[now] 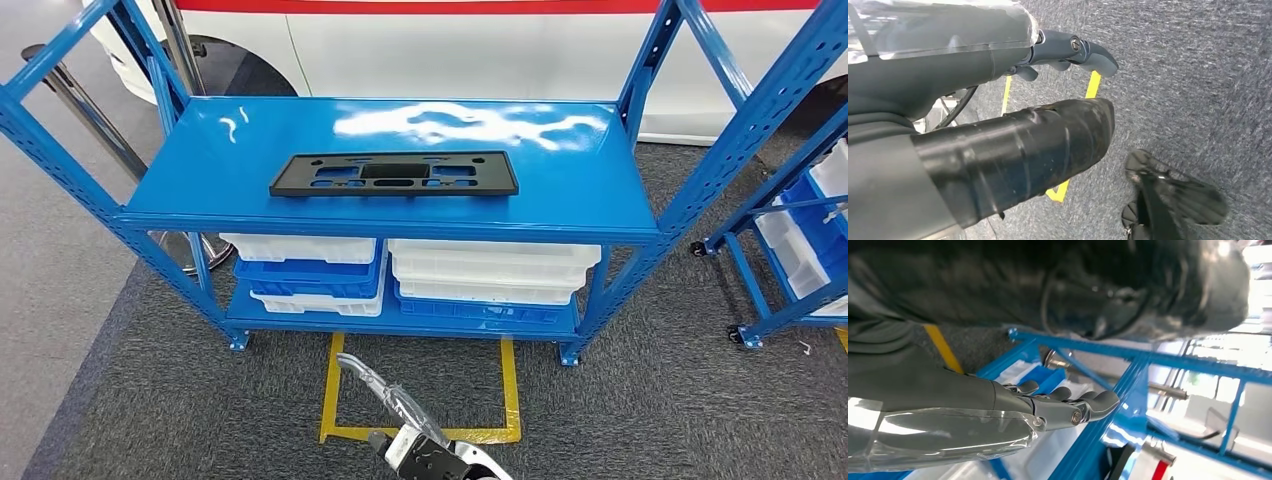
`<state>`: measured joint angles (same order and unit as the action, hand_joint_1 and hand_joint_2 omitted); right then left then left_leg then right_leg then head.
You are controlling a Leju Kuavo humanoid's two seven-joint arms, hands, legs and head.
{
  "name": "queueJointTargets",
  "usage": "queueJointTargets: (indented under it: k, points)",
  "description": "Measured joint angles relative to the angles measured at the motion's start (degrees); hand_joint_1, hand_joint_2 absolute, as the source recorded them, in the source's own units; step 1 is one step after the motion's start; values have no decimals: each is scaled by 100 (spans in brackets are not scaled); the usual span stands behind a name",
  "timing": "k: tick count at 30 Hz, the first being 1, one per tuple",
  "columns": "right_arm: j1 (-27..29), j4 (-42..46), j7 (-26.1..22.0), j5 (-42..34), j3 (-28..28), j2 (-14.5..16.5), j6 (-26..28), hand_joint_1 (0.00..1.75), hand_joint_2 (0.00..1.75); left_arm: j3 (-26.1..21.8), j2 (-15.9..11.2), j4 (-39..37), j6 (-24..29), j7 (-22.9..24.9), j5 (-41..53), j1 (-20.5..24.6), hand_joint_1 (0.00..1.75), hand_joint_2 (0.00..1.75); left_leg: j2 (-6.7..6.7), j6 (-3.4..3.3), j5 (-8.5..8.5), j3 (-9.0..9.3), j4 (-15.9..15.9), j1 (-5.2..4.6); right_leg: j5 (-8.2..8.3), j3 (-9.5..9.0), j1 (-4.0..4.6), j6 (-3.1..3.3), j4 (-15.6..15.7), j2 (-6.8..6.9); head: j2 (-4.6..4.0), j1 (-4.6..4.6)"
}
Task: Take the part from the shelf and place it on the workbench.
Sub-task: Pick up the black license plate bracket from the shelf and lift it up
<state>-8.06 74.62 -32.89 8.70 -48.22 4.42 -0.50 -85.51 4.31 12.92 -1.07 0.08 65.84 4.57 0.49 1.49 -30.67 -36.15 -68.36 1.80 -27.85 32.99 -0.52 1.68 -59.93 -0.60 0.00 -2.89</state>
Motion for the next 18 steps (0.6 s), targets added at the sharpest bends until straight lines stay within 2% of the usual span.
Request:
queueJointTargets:
  k: [1,3,6,7,8,9,11,12,13,14,16,17,18]
  points:
    - [1,-1,21,-3,0,4,50,0,0,0,0,-1,10,2,-10,1,0,0,-9,-24,182,149,360,-15,-19,-18,11,-17,-9,-9,0,-1]
    - [4,1,38,-26,0,11,126,0,0,-1,1,-1,36,3,-27,13,0,0,-23,-67,322,331,831,-48,-38,-9,25,-67,-29,-21,0,-2]
    - [7,36,-7,-84,1,10,215,0,0,-2,7,-1,65,3,-52,18,0,0,-19,-127,305,353,918,-58,-38,8,23,-154,-23,-22,0,-2]
    - [6,67,-50,-76,1,8,270,0,0,-2,13,-2,68,2,-55,15,0,0,-13,-164,317,366,940,-47,-96,29,21,-181,-89,-15,0,-3]
    - [4,105,-99,-60,2,5,323,0,0,-2,19,-2,66,-1,-51,14,0,0,-5,-203,328,380,964,-35,-201,95,21,-202,-245,-7,0,-4]
    - [2,146,-147,-50,2,-3,351,0,0,-1,25,-3,61,-5,-41,14,0,0,3,-237,332,391,978,-31,-361,226,15,-219,-529,1,0,-4]
    - [-1,220,-220,-74,-5,-27,303,0,0,3,26,-3,46,-16,-12,20,0,0,10,-272,326,394,980,-44,-674,597,13,-238,-1269,8,0,-4]
    - [3,255,-243,-103,-12,-42,253,0,0,7,26,-3,38,-21,3,22,0,0,11,-276,322,398,979,-50,-734,742,11,-243,-1536,10,0,-4]
    - [7,288,-257,-129,-19,-54,211,0,0,13,26,-3,28,-25,18,24,0,0,11,-277,318,406,978,-53,-680,790,11,-241,-1598,12,0,-4]
    - [11,322,-262,-148,-25,-63,182,0,0,20,27,-3,15,-27,32,24,0,0,9,-274,310,421,978,-55,-514,720,12,-230,-1421,15,0,-5]
    - [12,380,-263,-162,-32,-70,158,0,0,40,33,-4,-13,-27,65,21,0,0,3,-255,286,457,976,-60,-108,365,24,-184,-658,26,0,-5]
    - [10,404,-264,-162,-37,-71,155,0,0,53,38,-5,-27,-27,78,20,0,0,1,-235,271,467,970,-71,17,207,37,-161,-309,31,0,-5]
    - [8,424,-265,-162,-43,-72,153,0,0,69,42,-6,-37,-27,91,19,0,0,1,-210,263,470,968,-81,66,116,52,-145,-101,33,0,-4]
